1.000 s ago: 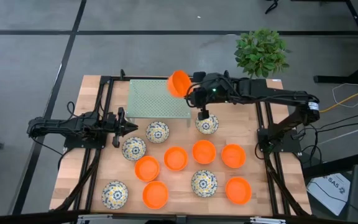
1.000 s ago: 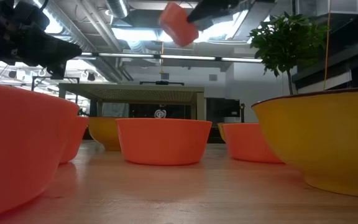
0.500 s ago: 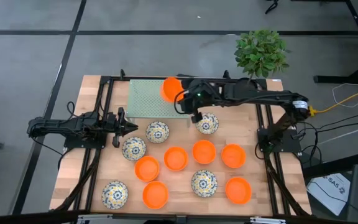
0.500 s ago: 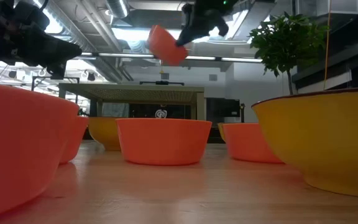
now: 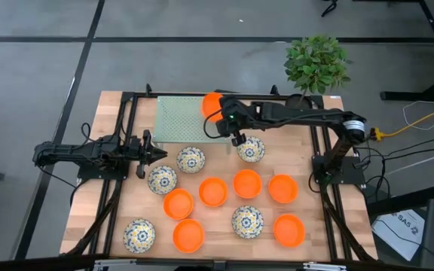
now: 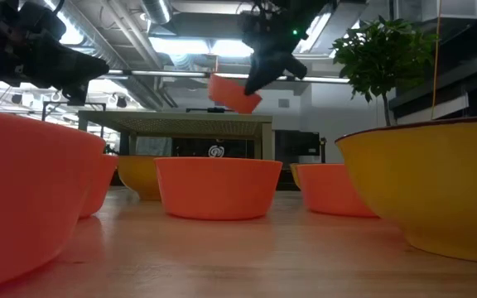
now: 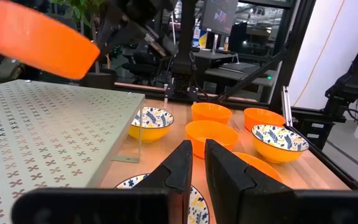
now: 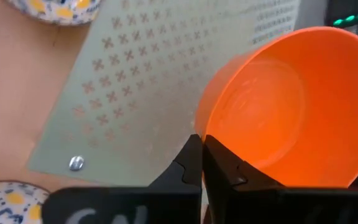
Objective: Pick & Place Mini bowls
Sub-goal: Put the orange bowl on the shelf
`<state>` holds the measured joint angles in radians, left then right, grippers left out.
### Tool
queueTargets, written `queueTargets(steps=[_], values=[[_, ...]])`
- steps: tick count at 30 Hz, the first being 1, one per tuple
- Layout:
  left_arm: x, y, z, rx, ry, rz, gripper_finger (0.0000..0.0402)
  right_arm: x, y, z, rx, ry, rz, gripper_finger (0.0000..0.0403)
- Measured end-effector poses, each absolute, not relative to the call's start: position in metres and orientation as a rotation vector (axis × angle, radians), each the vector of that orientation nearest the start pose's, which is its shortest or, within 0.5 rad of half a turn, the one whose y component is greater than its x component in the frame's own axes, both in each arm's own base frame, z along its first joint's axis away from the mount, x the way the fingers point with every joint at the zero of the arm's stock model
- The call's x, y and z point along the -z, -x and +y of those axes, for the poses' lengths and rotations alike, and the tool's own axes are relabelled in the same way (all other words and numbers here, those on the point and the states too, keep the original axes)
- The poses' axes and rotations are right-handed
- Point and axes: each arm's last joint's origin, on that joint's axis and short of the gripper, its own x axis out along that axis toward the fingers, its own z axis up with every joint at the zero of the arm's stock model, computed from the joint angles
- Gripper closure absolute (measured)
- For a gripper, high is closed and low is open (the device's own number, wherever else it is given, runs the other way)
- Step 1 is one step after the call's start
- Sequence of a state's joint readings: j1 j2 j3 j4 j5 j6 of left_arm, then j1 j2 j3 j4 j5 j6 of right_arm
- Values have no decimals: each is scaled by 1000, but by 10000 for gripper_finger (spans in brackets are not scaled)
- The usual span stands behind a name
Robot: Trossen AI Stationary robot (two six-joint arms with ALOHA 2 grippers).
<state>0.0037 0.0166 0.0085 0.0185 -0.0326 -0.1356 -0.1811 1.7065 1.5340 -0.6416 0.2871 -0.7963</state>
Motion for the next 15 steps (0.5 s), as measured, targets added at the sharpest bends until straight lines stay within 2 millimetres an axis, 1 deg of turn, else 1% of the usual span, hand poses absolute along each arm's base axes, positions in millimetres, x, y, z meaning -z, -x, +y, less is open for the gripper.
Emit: queueTargets(steps=[3,9,15], values=[[-167,-98,1,-35,136,-13,363,-309,-366,-77,87,776,975,399],[-167,-98,1,-36,136,-13,363,-309,-365,-77,84,773,979,398],[-167,-98,1,-36,136,-13,363,-308,-365,-77,88,760,983,374]])
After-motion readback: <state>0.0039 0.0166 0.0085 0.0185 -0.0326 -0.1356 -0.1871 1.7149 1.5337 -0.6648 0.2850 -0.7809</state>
